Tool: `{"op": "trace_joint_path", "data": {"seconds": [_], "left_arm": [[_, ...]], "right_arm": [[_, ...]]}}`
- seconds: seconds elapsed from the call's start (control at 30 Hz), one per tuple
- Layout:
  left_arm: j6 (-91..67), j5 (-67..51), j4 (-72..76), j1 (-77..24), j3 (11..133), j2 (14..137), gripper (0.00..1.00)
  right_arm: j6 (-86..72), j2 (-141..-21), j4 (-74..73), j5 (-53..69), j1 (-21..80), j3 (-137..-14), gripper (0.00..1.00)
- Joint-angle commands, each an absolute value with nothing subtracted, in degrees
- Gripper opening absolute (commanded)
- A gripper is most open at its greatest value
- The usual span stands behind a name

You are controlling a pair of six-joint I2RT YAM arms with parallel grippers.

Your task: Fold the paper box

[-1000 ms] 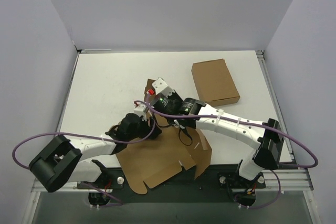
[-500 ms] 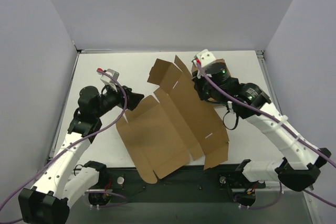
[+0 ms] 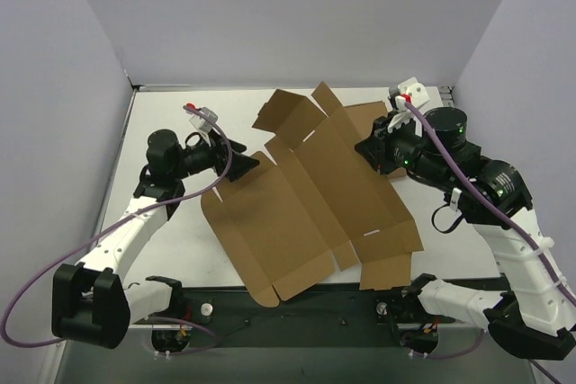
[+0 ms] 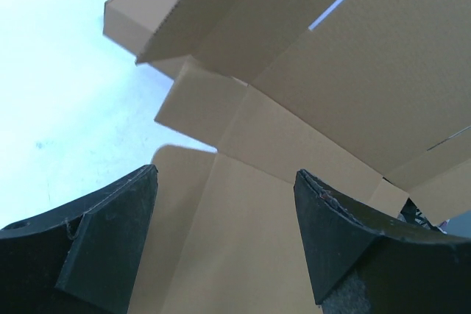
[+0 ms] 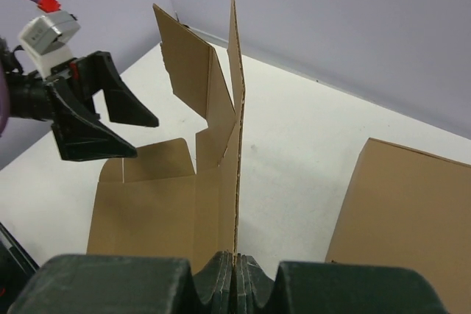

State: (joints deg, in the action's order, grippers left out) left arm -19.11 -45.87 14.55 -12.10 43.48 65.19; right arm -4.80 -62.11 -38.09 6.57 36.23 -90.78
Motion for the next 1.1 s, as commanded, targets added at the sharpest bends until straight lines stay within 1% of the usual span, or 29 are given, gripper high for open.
{"op": "trace_joint_path", "data": {"seconds": [0.0,0.23,0.47,0.5,0.57,0.83,0.9,1.0,1.07], "left_arm": [[-21.36,-51.5,27.69,-12.04,47.8,68.99,0.84],[-18.21,-51.16,27.43,-13.8,50.53,73.03,0.83],[-13.54,-45.71,25.67,-17.84,53.34,77.25,0.83],[-12.58,-42.66,24.36,-19.06,53.61,77.43,0.83],[-10.46,-41.23,24.0,-19.68,54.31,78.39,0.83],[-10.55,-37.36,29.53,-20.13,53.88,80.68,0.83],[-9.76,-36.92,29.71,-20.13,53.79,81.03,0.85],[-9.93,-38.31,30.49,-20.13,53.96,82.17,0.85],[-12.11,-42.53,31.55,-20.3,54.49,83.4,0.79]], "right_arm": [[-6.42,-60.38,-37.53,10.19,35.42,-93.78,0.0],[-6.77,-59.94,-37.97,11.25,34.8,-94.48,0.0],[-6.68,-60.12,-37.97,11.78,34.54,-94.22,0.0],[-6.68,-60.03,-37.97,11.86,34.54,-94.13,0.0],[-6.68,-59.51,-37.97,12.04,34.45,-94.04,0.0],[-6.94,-59.33,-38.06,13.71,34.19,-93.52,0.0],[-7.03,-59.41,-37.88,13.8,34.28,-93.52,0.0],[-6.86,-59.68,-37.97,14.06,34.1,-93.43,0.0],[-6.86,-59.76,-37.97,13.63,34.1,-93.43,0.0]]}}
